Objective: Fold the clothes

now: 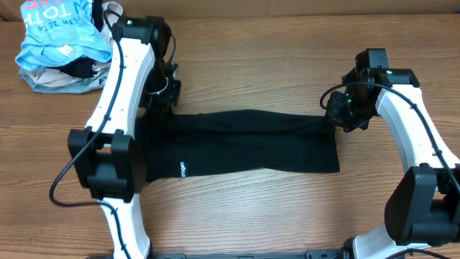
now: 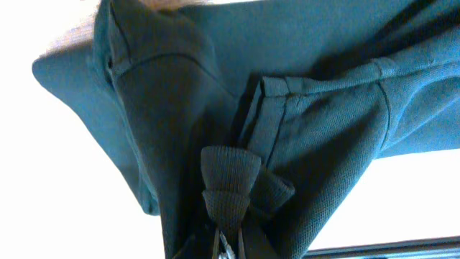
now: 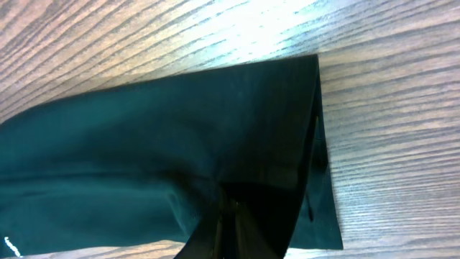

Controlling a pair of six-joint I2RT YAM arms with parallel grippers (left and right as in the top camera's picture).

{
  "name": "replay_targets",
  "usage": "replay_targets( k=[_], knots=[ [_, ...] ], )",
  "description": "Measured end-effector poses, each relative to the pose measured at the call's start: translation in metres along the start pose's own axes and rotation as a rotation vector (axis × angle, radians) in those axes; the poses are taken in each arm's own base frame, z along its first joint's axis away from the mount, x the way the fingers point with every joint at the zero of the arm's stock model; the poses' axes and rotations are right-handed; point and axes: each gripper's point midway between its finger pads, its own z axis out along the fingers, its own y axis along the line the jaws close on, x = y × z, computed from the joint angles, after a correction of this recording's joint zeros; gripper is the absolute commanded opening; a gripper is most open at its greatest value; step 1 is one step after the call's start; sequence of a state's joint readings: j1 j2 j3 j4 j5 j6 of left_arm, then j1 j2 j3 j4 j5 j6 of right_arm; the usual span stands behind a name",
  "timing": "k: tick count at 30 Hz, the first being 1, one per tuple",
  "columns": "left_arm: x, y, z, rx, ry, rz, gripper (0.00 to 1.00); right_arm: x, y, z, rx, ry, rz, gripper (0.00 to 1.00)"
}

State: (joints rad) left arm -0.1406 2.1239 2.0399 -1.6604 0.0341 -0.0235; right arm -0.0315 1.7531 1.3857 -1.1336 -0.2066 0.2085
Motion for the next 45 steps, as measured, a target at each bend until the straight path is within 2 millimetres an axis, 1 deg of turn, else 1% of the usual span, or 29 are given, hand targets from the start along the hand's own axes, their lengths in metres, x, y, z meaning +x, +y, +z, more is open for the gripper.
replay_targets(
  k=[2, 3, 7, 8, 10, 11, 12, 13, 15, 16, 17, 19, 20, 21, 25, 27, 28, 31, 34, 36, 37, 38, 40, 41, 42, 43, 45],
  knots=[
    [0.006, -0.001, 0.007, -0.001, 0.012, 0.004, 0.05, 0.002, -0.001, 0.001, 0.001, 0.005, 0.002, 0.05],
    [0.009, -0.002, 0.014, 0.0, 0.023, 0.005, 0.04, 0.003, -0.001, 0.002, 0.003, 0.011, 0.003, 0.05],
    [0.022, -0.002, 0.059, 0.002, 0.113, 0.006, 0.04, 0.011, -0.007, 0.006, 0.013, 0.043, 0.018, 0.06],
    [0.026, -0.002, 0.069, 0.002, 0.133, 0.005, 0.08, 0.014, -0.01, 0.006, 0.018, 0.054, 0.026, 0.09],
    [0.033, -0.001, 0.084, 0.0, 0.162, 0.004, 0.22, 0.019, -0.016, 0.006, 0.028, 0.073, 0.039, 0.13],
    [0.036, -0.001, 0.09, 0.0, 0.172, 0.003, 0.31, 0.021, -0.019, 0.006, 0.038, 0.083, 0.048, 0.23],
    [0.039, 0.0, 0.094, 0.0, 0.185, -0.002, 0.45, 0.022, -0.021, 0.006, 0.043, 0.089, 0.053, 0.32],
    [0.043, 0.0, 0.098, -0.001, 0.2, 0.005, 0.62, 0.024, -0.023, 0.005, 0.049, 0.094, 0.054, 0.43],
    [0.05, 0.001, 0.104, -0.006, 0.226, 0.002, 0.8, 0.025, -0.027, 0.005, 0.061, 0.101, 0.049, 0.51],
    [0.053, 0.001, 0.106, -0.006, 0.235, 0.001, 0.9, 0.026, -0.028, 0.006, 0.065, 0.102, 0.043, 0.55],
    [0.055, 0.002, 0.108, -0.011, 0.245, 0.004, 0.94, 0.027, -0.029, 0.007, 0.067, 0.105, 0.038, 0.59],
    [0.056, 0.003, 0.109, -0.017, 0.247, 0.005, 0.97, 0.028, -0.031, 0.011, 0.07, 0.105, 0.031, 0.65],
    [0.056, 0.004, 0.109, -0.02, 0.245, 0.005, 0.98, 0.028, -0.032, 0.015, 0.07, 0.101, 0.028, 0.7],
    [0.054, 0.004, 0.109, -0.021, 0.239, 0.004, 0.99, 0.032, -0.036, 0.023, 0.073, 0.105, 0.02, 0.73],
    [0.053, 0.007, 0.108, -0.031, 0.233, 0.003, 1.0, 0.031, -0.04, 0.042, 0.064, 0.074, 0.002, 0.8],
    [0.052, 0.008, 0.101, -0.03, 0.235, -0.003, 1.0, 0.033, -0.041, 0.048, 0.059, 0.07, -0.005, 0.81],
    [0.047, 0.01, 0.092, -0.029, 0.22, -0.008, 1.0, 0.032, -0.041, 0.051, 0.054, 0.062, -0.013, 0.82],
    [0.023, 0.014, 0.059, -0.029, 0.124, -0.02, 1.0, 0.033, -0.043, 0.06, 0.047, 0.05, -0.021, 0.83],
    [-0.008, 0.017, 0.012, -0.026, -0.038, -0.029, 1.0, 0.036, -0.046, 0.072, 0.043, 0.036, -0.026, 0.82],
    [-0.025, 0.019, -0.022, -0.026, -0.153, -0.038, 1.0, 0.04, -0.049, 0.08, 0.04, 0.031, -0.028, 0.8],
    [-0.032, 0.019, -0.038, -0.027, -0.208, -0.04, 1.0, 0.042, -0.05, 0.084, 0.041, 0.028, -0.031, 0.77],
    [-0.038, 0.019, -0.05, -0.026, -0.253, -0.04, 1.0, 0.041, -0.05, 0.083, 0.036, 0.015, -0.032, 0.73],
    [-0.048, 0.019, -0.077, -0.024, -0.349, -0.04, 1.0, 0.04, -0.051, 0.084, 0.035, -0.005, -0.032, 0.46],
    [-0.051, 0.018, -0.086, -0.024, -0.38, -0.039, 1.0, 0.041, -0.051, 0.085, 0.033, -0.009, -0.021, 0.33],
    [-0.055, 0.018, -0.094, -0.024, -0.413, -0.039, 1.0, 0.042, -0.052, 0.086, 0.033, -0.009, -0.011, 0.23],
    [-0.058, 0.018, -0.099, -0.024, -0.434, -0.038, 1.0, 0.042, -0.052, 0.087, 0.032, -0.008, 0.003, 0.19],
    [-0.062, 0.018, -0.104, -0.023, -0.461, -0.038, 1.0, 0.042, -0.052, 0.088, 0.023, -0.014, 0.026, 0.13]
  ],
)
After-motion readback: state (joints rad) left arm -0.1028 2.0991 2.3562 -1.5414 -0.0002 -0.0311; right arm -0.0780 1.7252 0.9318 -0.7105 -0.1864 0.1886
